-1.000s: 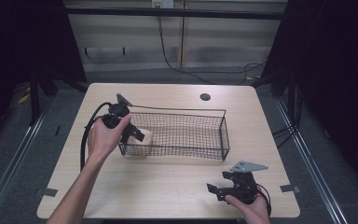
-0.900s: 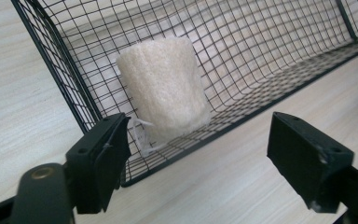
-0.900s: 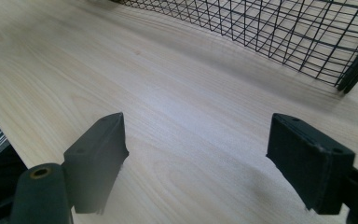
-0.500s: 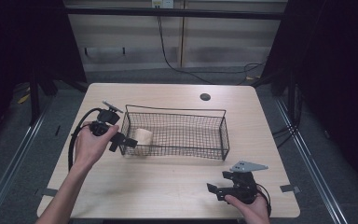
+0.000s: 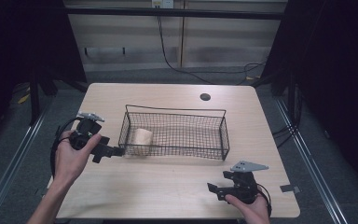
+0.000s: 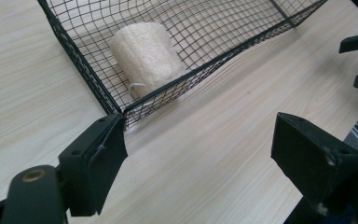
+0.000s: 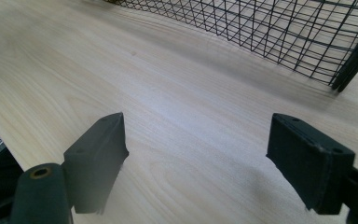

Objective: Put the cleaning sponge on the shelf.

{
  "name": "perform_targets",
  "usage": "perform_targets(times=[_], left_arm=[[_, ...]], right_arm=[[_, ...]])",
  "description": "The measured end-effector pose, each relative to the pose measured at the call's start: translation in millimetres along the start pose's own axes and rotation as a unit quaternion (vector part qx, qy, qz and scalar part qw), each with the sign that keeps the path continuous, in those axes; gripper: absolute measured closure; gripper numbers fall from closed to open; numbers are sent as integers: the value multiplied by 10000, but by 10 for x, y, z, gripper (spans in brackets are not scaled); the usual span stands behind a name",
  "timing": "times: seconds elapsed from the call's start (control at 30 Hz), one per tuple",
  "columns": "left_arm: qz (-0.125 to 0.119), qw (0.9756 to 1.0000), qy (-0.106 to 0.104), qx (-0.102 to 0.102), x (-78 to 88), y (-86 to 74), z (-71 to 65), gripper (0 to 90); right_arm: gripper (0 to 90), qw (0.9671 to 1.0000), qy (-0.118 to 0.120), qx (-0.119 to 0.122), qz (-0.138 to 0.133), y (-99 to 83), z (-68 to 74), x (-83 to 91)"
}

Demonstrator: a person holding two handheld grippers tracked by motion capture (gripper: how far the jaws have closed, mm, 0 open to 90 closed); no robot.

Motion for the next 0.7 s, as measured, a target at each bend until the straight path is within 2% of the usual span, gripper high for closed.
perform_targets(times=[0.1,0.13,0.17,0.2,0.33,0.43,0.47,0.5,0.57,0.6,0.7], left_arm=[[-33,10000,9,-33,4,-68,-23,215],[-55,9999,116,-37,7,-151,-34,215],[-55,9999,116,-37,7,-151,-34,215],[-83,9999,108,-6,1,-248,-25,215],[-1,9998,201,-20,-12,-387,-15,214],[104,9998,154,94,-18,-490,-17,201],[119,9996,197,150,-29,-520,-23,198],[140,9996,201,132,-33,-536,-26,177],[63,9997,172,185,-38,-591,-36,177],[18,9995,232,201,-46,-670,-43,177],[15,9994,231,252,-64,-774,-52,176]], right_arm=[[192,10000,-8,10,9,1,-2,-4],[192,10000,-12,22,5,1,-2,-4],[192,10000,-12,22,5,1,-2,-4],[192,10000,-7,13,12,0,-2,-3],[192,10000,-26,3,12,0,-6,-4],[192,10000,-31,-3,11,0,-6,-5],[192,10000,-33,-4,7,0,-5,-6],[192,10000,-27,-11,-6,0,-2,-9],[192,10000,-23,4,-4,-1,0,-10],[192,10000,-25,2,-13,-5,7,-7],[191,10000,-31,-10,-12,-7,6,-5]])
Point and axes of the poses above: each handheld gripper's, and its own axes: x roughly backward along the jaws, y roughly out of its top, z roughly to its left, the point moved 2 cm from there along -x, roughly forward along the jaws, and after that the axes turned 10 degrees about y, right-handed, at the moved point
